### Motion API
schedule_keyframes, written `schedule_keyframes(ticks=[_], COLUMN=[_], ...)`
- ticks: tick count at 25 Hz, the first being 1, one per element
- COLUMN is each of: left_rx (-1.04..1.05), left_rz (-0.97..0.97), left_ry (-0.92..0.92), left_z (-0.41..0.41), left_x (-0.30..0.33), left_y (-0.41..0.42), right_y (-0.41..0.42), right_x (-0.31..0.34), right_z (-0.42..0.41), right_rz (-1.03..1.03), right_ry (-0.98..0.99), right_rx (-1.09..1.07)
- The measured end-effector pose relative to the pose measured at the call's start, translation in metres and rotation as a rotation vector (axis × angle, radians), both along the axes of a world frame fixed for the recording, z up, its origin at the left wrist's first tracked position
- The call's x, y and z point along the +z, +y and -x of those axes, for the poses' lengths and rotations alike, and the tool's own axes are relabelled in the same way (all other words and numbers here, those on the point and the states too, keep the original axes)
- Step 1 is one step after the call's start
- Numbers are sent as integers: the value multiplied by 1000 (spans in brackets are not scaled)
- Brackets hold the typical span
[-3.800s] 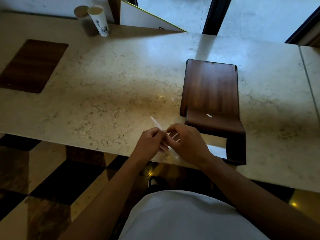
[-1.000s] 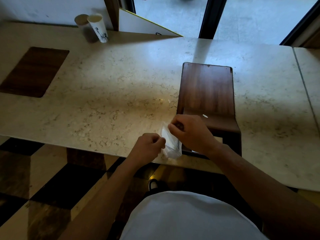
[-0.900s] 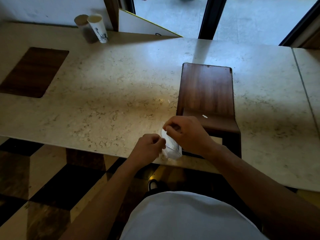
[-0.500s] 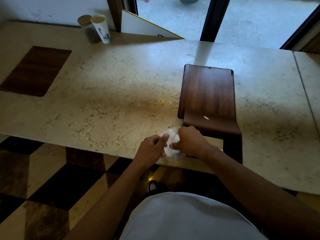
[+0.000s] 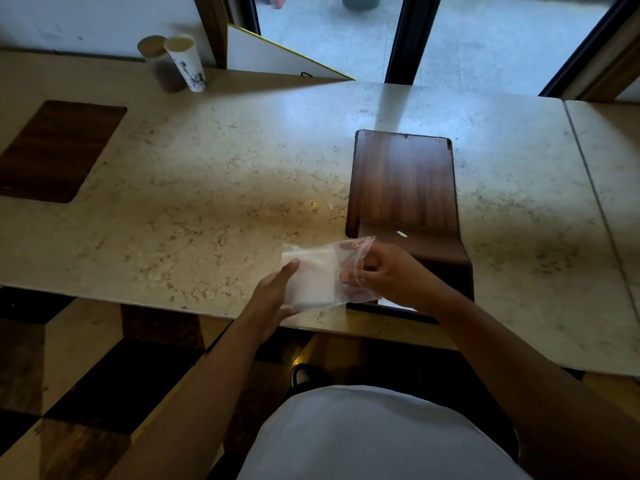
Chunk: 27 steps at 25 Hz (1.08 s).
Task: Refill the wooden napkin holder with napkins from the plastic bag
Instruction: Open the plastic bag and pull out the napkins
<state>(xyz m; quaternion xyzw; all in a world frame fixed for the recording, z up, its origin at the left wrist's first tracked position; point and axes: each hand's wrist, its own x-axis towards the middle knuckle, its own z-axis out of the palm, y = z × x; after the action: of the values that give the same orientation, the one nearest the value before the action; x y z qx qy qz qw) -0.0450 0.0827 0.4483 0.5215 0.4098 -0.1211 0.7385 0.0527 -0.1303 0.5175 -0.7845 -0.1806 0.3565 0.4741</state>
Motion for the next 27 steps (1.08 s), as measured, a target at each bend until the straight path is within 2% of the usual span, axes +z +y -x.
schedule_keyframes(ticks=[2,3,6,11,14,16,20,23,27], left_rx=[32,9,-80,-189,-216,-218,-212,-216,-205], left_rz=[242,285,281,323,328,345,342,328,307], left_ry=[-111,-156,-217,-217,-225,-240,-248,-228,-204], left_z=[2,3,1,4,6,8,11,13,13], left_x=[3,5,8,12,16,19,22,21,17], left_y=[7,9,12,9,5,2,-1,-1,1], right_y=[-12,-18,-31,-38,-35,-32,-22,-13,-4], right_x=[4,5,8,5,0,-8,-21,-27,-37], right_z=[0,0,3,10,11,13,17,18,22], right_rz=[-87,-134,-191,-206,-278,-251,-115,-71,-98], right_ry=[63,139,289,323,522,483,224,228,379], right_rx=[-15,-51,-119,-165,-177,-152,-110,-100,-285])
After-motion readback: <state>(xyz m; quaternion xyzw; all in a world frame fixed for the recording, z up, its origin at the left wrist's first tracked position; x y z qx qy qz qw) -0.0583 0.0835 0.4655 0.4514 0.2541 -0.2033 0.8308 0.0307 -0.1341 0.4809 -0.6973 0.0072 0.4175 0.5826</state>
